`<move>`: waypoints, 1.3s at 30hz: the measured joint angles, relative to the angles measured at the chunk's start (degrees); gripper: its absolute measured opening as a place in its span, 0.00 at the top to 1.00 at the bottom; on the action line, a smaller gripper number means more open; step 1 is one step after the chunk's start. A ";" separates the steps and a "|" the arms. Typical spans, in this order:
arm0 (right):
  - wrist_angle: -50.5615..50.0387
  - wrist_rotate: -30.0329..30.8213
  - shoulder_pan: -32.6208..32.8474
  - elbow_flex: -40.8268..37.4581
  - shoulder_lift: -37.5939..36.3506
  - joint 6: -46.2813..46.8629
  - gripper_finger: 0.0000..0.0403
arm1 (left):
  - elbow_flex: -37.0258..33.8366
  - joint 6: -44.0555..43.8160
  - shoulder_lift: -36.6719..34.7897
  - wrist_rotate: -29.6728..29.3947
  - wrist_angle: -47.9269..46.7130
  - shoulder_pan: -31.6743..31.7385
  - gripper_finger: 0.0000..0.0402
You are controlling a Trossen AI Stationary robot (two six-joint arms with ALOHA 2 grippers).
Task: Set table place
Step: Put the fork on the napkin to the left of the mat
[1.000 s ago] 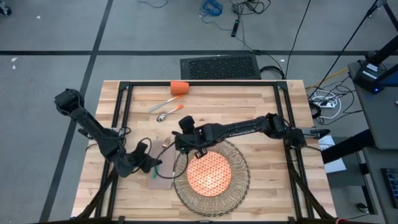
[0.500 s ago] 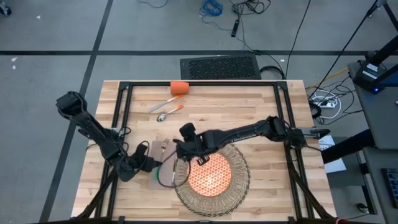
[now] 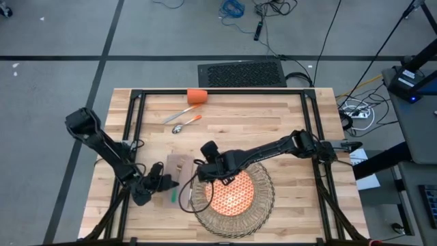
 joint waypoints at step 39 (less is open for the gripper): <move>1.75 -0.53 2.60 -2.91 0.00 -0.26 0.68 | 2.37 -2.76 -0.76 8.00 -11.24 1.66 0.71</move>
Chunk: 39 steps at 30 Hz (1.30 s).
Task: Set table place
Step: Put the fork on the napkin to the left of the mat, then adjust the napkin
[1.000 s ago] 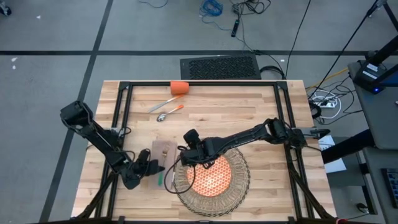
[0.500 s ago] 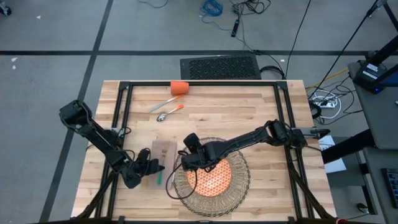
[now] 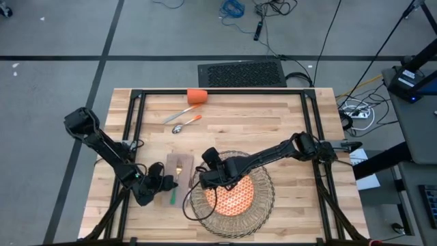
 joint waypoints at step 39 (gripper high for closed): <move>29.00 -27.08 -1.56 0.09 3.13 10.08 0.72 | 6.85 48.41 -17.48 6.78 -33.51 -3.60 0.80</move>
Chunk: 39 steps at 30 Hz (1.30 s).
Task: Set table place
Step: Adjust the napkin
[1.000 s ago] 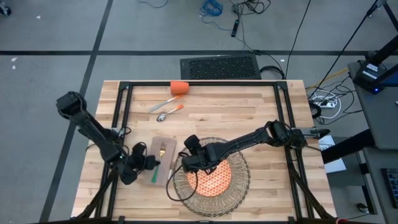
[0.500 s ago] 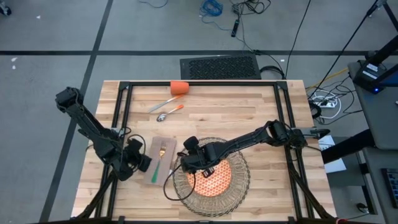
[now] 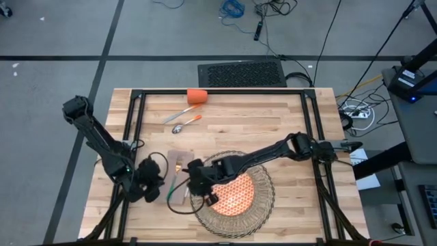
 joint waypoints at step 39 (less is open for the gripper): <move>14.64 -5.55 -2.97 -0.04 6.18 6.70 1.00 | 0.26 13.67 16.33 4.80 16.38 -0.31 1.00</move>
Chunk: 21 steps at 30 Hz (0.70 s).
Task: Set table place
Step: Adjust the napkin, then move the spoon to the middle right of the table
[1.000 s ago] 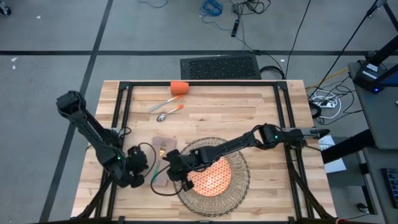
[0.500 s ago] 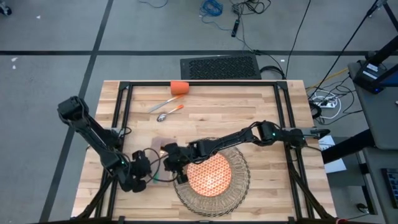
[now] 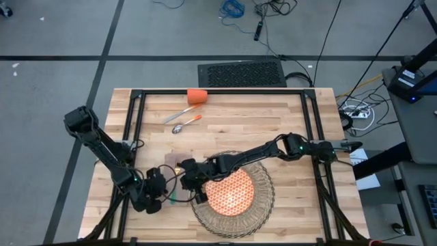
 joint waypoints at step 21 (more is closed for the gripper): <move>-4.84 -4.23 1.26 0.44 -1.32 -3.86 1.00 | 15.22 12.39 -1.84 -10.68 -9.33 0.00 1.00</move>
